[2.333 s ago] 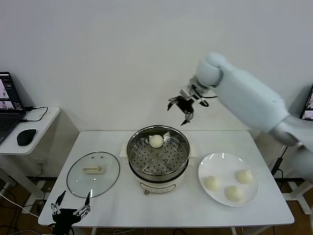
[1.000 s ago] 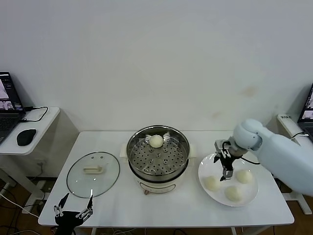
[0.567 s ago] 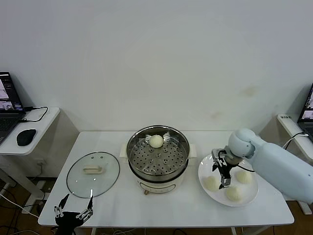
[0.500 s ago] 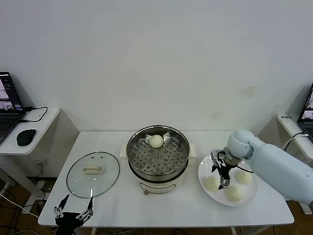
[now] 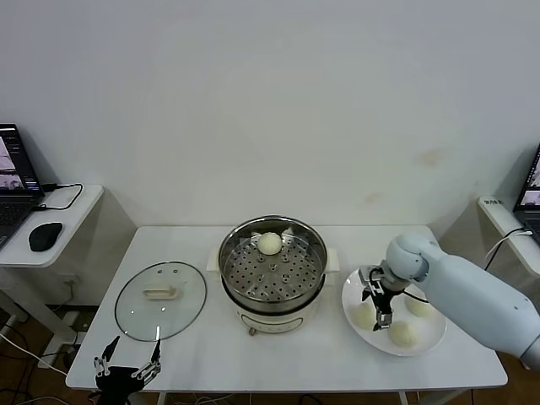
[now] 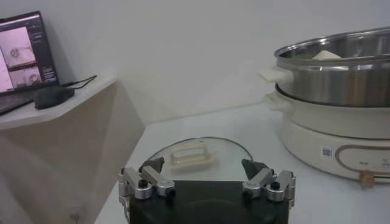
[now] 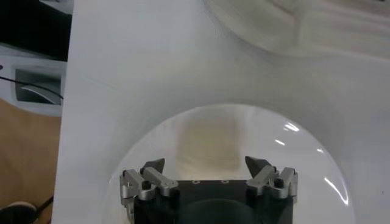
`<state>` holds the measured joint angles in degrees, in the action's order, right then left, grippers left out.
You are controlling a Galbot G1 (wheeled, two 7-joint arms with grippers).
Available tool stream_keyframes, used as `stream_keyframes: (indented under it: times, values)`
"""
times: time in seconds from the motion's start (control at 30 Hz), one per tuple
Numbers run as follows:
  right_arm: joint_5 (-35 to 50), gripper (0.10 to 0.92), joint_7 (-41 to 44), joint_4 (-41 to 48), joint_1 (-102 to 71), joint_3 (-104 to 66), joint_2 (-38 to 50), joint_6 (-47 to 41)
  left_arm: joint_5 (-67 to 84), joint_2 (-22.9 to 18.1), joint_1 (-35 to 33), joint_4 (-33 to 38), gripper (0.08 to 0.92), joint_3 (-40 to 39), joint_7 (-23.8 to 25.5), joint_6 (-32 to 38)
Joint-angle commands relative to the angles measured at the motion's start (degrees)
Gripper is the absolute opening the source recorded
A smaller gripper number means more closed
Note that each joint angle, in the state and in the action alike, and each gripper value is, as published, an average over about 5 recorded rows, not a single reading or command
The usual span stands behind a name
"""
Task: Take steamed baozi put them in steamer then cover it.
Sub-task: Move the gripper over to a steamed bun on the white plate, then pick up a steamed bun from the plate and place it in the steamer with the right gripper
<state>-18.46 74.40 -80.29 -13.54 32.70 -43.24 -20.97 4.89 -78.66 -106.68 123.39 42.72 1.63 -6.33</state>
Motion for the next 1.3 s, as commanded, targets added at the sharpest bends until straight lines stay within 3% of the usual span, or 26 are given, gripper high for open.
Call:
stream_keyframes:
  times: [0.03, 0.23, 0.93, 1.13, 1.3]
  values:
    - [-1.1, 0.823, -1.0, 0.8, -0.8, -0.1, -0.7, 0.5, 0.0, 0.0, 0.1, -0.1, 0.823, -0.1, 0.0, 0.0]
    - [-1.2, 0.819, -1.9, 1.6, -0.8, -0.4, -1.5, 0.7, 0.1, 0.0, 0.3, -0.2, 0.823, -0.2, 0.0, -0.1]
    - [1.2, 0.532, -1.1, -0.2, 1.9, -1.7, 2.1, 0.2, 0.1, 0.3, 0.9, -0.5, 0.823, -0.7, 0.0, -0.2]
    - [5.9, 0.526, 0.6, -2.6, 9.1, -0.2, 6.2, -1.0, 0.2, 0.5, 1.4, -0.3, 0.823, -1.1, 0.0, -0.2]
    - [15.3, 0.526, 1.7, -4.0, 26.3, 12.0, 7.7, -2.4, 0.1, 0.8, 2.1, -0.2, 0.823, -1.2, -0.1, -0.2]
